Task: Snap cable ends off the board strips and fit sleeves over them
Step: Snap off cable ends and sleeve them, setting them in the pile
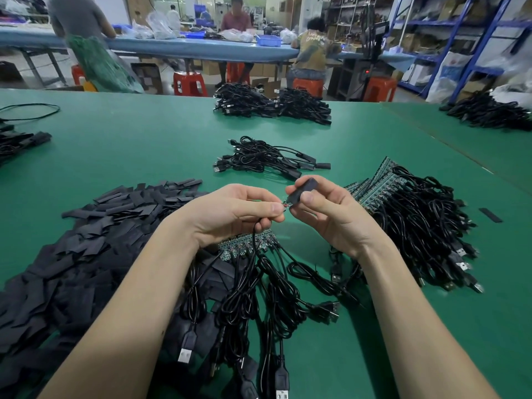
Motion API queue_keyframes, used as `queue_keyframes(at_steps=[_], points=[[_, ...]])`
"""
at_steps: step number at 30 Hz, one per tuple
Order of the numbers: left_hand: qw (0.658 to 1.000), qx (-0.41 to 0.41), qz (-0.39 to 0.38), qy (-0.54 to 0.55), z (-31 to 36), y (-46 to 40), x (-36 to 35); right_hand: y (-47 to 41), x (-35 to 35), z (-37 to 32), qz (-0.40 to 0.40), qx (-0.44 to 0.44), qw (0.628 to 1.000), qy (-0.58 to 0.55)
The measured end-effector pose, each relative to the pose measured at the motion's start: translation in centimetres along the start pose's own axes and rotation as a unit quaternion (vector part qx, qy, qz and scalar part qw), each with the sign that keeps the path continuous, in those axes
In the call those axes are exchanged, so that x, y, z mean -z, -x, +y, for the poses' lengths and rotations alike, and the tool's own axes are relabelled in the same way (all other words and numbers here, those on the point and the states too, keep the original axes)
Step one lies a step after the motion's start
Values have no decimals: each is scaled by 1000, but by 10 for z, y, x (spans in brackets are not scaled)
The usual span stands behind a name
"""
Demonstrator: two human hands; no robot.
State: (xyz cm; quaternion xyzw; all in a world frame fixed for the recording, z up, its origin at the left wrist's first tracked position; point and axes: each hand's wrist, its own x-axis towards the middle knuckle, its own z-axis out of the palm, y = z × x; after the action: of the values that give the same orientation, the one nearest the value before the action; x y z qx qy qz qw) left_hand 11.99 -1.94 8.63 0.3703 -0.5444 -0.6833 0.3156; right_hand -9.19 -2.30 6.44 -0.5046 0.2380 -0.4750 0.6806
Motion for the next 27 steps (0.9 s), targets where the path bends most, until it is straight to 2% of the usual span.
queue_keyframes(at_steps=[6,9,12,16,22,27], points=[[1000,-26,-7,2,-1,0,-1,0,-2,-1,5,2,1000,-24],[994,-85,74,-1,-4,-8,-7,-5,-6,3,74,21,996,-52],[966,-169,178,-78,-8,-17,-13,-12,-8,4,149,26,984,-90],[949,-207,196,-138,-13,-21,-10,-13,-5,2,199,11,974,-111],[944,-237,177,-148,-18,-23,-6,-9,-1,-4,140,-15,987,-73],[947,-239,165,-139,-16,-22,-5,-8,-1,-4,145,-13,986,-84]])
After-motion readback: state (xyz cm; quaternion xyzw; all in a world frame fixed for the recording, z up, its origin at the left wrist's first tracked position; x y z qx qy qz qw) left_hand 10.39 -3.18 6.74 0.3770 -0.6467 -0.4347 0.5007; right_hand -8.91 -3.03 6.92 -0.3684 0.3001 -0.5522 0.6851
